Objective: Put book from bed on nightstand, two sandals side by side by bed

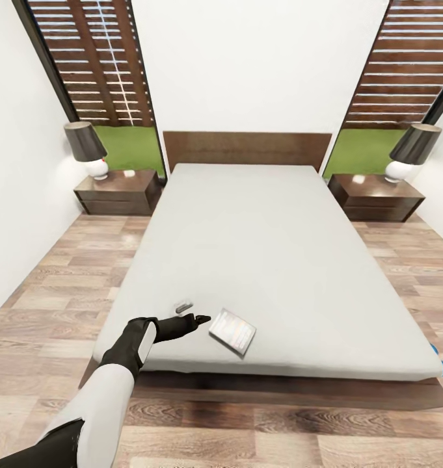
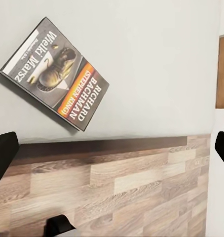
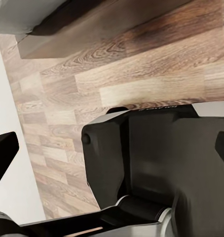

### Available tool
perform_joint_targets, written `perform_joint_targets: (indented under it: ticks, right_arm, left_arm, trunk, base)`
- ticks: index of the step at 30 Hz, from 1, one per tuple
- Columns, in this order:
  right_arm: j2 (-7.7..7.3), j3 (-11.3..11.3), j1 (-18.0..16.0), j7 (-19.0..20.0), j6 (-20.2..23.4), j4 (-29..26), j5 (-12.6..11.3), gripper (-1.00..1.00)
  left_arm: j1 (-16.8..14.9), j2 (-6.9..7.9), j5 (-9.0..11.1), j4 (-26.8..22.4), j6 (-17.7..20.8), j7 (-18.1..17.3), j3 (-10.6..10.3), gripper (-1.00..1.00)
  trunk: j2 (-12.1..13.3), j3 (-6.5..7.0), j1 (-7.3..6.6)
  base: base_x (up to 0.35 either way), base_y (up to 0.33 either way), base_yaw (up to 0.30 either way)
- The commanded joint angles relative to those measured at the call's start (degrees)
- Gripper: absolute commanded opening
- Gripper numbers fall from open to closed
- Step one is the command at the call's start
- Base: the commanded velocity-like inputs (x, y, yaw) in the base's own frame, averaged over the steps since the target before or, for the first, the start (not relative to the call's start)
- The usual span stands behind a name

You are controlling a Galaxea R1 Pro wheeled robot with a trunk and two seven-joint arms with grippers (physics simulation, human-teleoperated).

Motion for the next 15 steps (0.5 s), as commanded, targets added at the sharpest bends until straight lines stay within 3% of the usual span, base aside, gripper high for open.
perform_joint_targets:
  ticks: [1,15]
  right_arm:
    - [-0.01,-0.3,0.0,0.2,-0.2,0.0,0.3,1.0]
    - [0.01,-0.3,0.0,0.2,-0.2,0.0,0.3,1.0]
  left_arm:
    - [-0.1,-0.09,-0.6,-0.1,0.3,-0.5,0.5,1.0]
    - [-0.1,-0.09,-0.6,-0.1,0.3,-0.5,0.5,1.0]
  trunk:
    - [-0.1,-0.19,0.03]
    - [-0.1,-1.45,0.03]
  base:
    - [0.0,0.0,0.0]
    - [0.0,0.0,0.0]
